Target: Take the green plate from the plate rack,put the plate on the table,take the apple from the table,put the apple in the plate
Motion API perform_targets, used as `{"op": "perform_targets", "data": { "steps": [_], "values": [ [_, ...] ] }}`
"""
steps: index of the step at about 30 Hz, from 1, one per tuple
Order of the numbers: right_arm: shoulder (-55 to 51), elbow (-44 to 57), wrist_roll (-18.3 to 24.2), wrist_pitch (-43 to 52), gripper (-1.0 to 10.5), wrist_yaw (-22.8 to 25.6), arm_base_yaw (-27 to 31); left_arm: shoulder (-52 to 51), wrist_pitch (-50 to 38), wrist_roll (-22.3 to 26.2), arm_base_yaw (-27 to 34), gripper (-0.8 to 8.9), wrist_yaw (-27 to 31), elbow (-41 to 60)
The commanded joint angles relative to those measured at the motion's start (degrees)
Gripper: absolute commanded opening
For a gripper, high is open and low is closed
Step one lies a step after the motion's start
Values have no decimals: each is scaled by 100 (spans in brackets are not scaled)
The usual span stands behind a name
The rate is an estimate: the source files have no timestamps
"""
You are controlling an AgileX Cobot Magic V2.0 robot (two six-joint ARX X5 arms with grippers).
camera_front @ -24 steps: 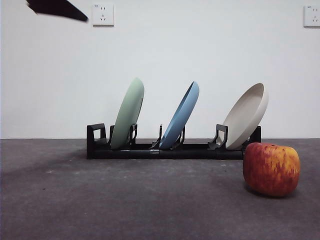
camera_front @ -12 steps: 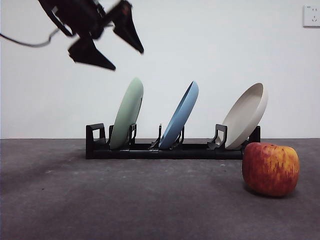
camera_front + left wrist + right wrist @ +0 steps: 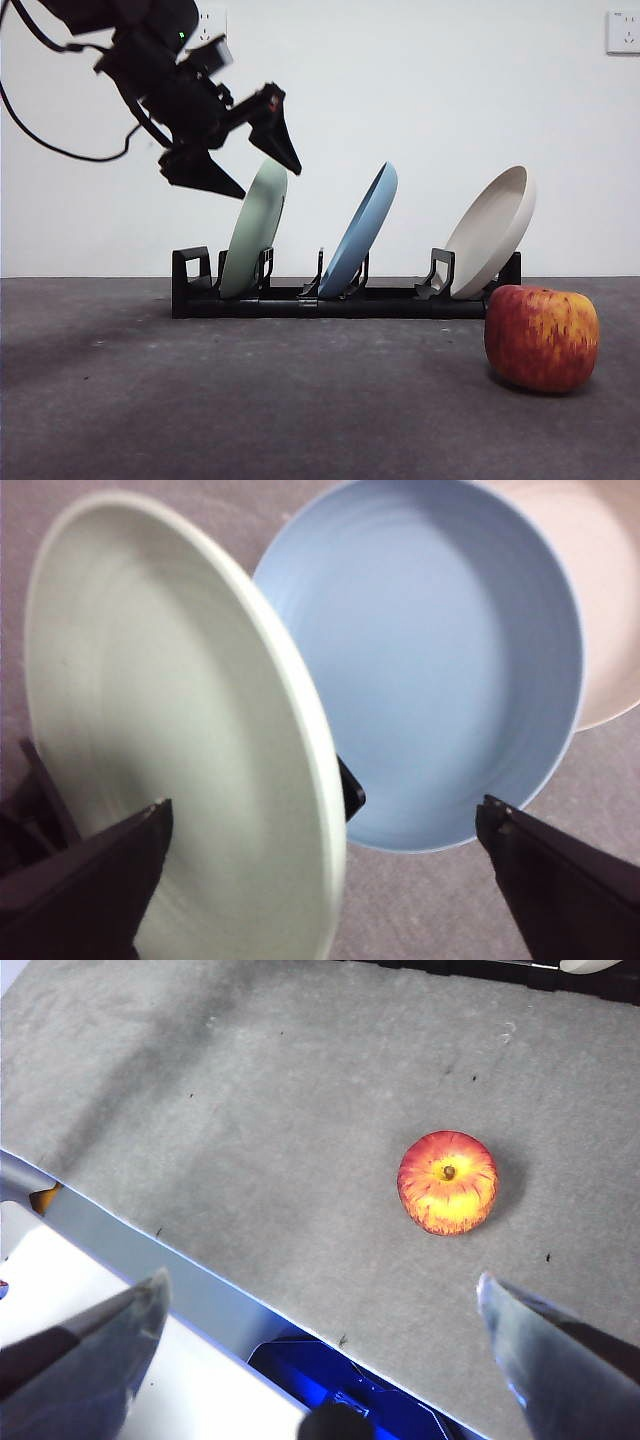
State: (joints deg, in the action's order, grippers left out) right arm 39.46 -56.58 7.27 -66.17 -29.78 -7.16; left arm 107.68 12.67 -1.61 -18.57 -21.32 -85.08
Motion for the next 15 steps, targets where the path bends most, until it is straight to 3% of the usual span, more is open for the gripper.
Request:
{"op": "perform_targets", "data": {
  "steps": [1,3,9,15],
  "values": [
    [-7,-4,-37,31,692,9,-9,181,-68,-92,-26,561,13,-17],
    [-7,-4,-37,31,691,9,-9,240,-59,-151,-26,533,22,-17],
    [0,-4,-35,33,691,11,-9,256,-103,-149,-26,221,-13,-17],
    [103,-4,-35,31,691,11,-9,256,-68,-146,-26,94,-133,-17]
  ]
}}
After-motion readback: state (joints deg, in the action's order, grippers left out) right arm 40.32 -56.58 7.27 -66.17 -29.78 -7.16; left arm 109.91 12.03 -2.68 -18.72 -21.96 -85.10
